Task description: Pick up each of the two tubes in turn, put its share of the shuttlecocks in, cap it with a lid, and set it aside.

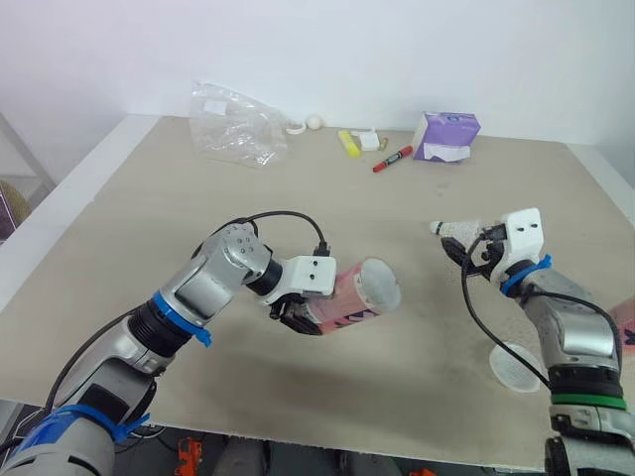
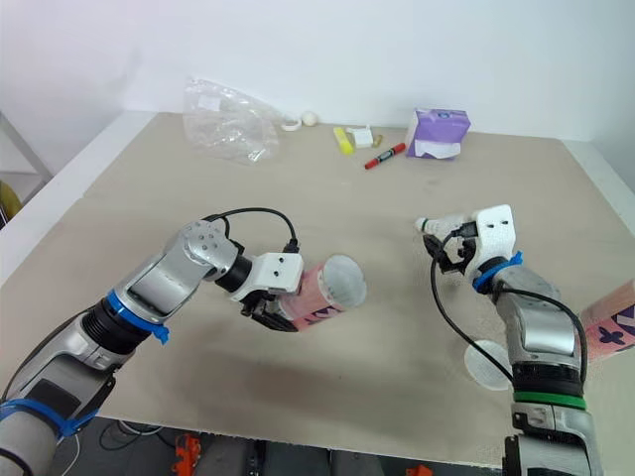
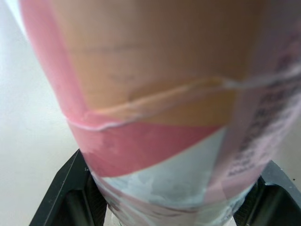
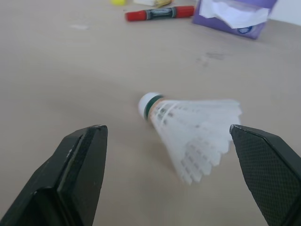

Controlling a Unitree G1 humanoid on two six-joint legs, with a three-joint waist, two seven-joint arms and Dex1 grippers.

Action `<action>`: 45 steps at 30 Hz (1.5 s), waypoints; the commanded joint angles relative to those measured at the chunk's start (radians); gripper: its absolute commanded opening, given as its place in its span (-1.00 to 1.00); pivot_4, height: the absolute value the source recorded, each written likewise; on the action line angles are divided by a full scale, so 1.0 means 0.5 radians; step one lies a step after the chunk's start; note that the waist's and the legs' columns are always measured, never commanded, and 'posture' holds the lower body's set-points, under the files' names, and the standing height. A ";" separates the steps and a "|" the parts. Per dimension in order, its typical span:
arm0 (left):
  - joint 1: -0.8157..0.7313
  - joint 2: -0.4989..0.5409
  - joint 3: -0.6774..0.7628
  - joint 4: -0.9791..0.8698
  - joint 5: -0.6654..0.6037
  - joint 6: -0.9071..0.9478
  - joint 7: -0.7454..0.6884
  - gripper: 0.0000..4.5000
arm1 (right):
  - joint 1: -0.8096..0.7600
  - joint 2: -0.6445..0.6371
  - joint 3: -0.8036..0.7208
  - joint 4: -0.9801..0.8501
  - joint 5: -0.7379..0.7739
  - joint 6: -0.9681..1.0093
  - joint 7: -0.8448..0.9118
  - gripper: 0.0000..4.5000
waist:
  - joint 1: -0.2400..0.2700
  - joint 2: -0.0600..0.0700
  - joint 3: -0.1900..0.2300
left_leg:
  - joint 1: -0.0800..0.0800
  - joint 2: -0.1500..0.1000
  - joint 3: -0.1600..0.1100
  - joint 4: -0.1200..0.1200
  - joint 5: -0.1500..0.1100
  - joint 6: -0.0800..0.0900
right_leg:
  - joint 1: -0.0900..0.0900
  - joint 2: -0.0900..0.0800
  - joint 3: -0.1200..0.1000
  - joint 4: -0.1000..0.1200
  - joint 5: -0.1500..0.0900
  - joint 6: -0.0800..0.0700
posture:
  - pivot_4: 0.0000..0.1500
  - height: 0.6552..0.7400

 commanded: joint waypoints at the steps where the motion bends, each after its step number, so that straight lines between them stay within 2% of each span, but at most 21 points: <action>1: 0.045 -0.004 -0.083 0.017 0.025 0.028 0.024 0.27 | -0.085 0.011 -0.040 0.020 0.017 0.014 -0.009 0.98 | 0.000 0.000 0.000 | 0.000 0.000 0.000 0.000 0.000 0.000 | 0.000 0.000 0.000 0.000 0.000 0.000 | 1.00 1.00; 15: 0.052 -0.006 -0.072 0.005 0.019 0.044 0.048 0.27 | -0.273 0.157 0.013 0.234 -0.004 0.047 -0.017 0.98 | -0.001 0.000 0.000 | 0.000 -0.001 0.000 0.000 0.000 0.000 | 0.001 0.000 0.001 0.000 0.002 0.001 | 1.00 1.00; 18: 0.056 -0.002 -0.070 -0.005 0.019 0.054 0.052 0.27 | -0.305 0.176 0.004 0.264 -0.010 0.035 -0.042 0.63 | -0.001 0.001 0.000 | 0.001 -0.001 0.000 0.001 0.000 0.000 | 0.001 0.000 0.001 0.000 0.003 0.002 | 1.00 1.00; 20: 0.059 0.001 -0.068 -0.010 0.018 0.057 0.055 0.27 | -0.324 0.185 -0.008 0.284 -0.010 0.023 -0.069 0.25 | -0.002 0.001 0.000 | 0.001 0.000 0.000 0.001 0.000 0.000 | 0.001 0.000 0.001 0.000 0.003 0.002 | 1.00 1.00; 23: 0.061 0.005 -0.065 -0.017 0.017 0.063 0.058 0.27 | -0.341 0.188 -0.025 0.313 -0.009 0.009 -0.102 -0.46 | -0.002 0.001 0.000 | 0.001 0.000 0.000 0.000 0.000 0.000 | 0.001 0.000 0.001 0.000 0.003 0.003 | 1.00 1.00; 24: 0.062 0.006 -0.065 -0.019 0.016 0.064 0.058 0.27 | -0.342 0.187 -0.025 0.320 -0.008 0.007 -0.104 -0.60 | -0.002 0.001 0.000 | 0.001 0.000 0.000 0.000 0.000 0.000 | 0.001 0.000 0.001 0.000 0.003 0.003 | 1.00 1.00; 26: 0.063 0.008 -0.065 -0.022 0.015 0.066 0.059 0.27 | -0.341 0.185 -0.023 0.327 -0.007 0.003 -0.105 -0.99 | -0.003 0.001 0.000 | 0.001 0.000 0.000 0.000 0.000 0.000 | 0.001 0.000 0.001 0.000 0.003 0.003 | 1.00 1.00; 31: 0.056 0.006 -0.066 -0.013 0.013 0.062 0.058 0.27 | -0.323 0.183 -0.025 0.322 -0.007 0.000 -0.119 -0.99 | -0.007 0.001 0.000 | 0.001 0.000 0.000 0.000 0.000 0.000 | 0.001 0.000 0.001 0.000 0.003 0.003 | 1.00 1.00; 35: 0.053 0.002 -0.067 -0.006 0.012 0.053 0.056 0.27 | -0.237 0.152 -0.014 0.132 -0.004 0.003 -0.089 -0.99 | -0.007 0.001 0.000 | 0.000 0.000 -0.001 0.000 0.000 0.000 | 0.001 0.000 0.001 0.000 0.003 0.003 | 1.00 1.00; 38: 0.051 0.001 -0.066 0.004 0.010 0.042 0.056 0.27 | -0.107 0.053 0.007 -0.221 -0.024 0.011 -0.015 -0.99 | -0.004 0.003 0.001 | -0.001 -0.001 -0.001 0.000 0.000 0.000 | 0.000 0.000 0.001 0.000 0.002 0.007 | 1.00 1.00; 42: 0.049 0.004 -0.062 0.008 0.003 0.034 0.053 0.27 | 0.071 -0.210 -0.052 -0.784 0.033 -0.016 0.227 -0.99 | -0.003 0.010 0.001 | -0.003 -0.003 -0.001 0.000 0.000 0.000 | -0.001 -0.002 0.001 0.000 0.002 0.011 | 1.00 1.00; 45: 0.047 0.013 -0.057 0.024 0.000 0.017 0.047 0.27 | 0.208 -0.540 -0.220 -1.181 0.250 -0.061 0.657 -0.99 | 0.000 0.011 0.002 | -0.002 -0.003 -0.002 -0.001 0.000 0.000 | -0.001 -0.001 0.001 0.000 0.001 0.010 | 1.00 1.00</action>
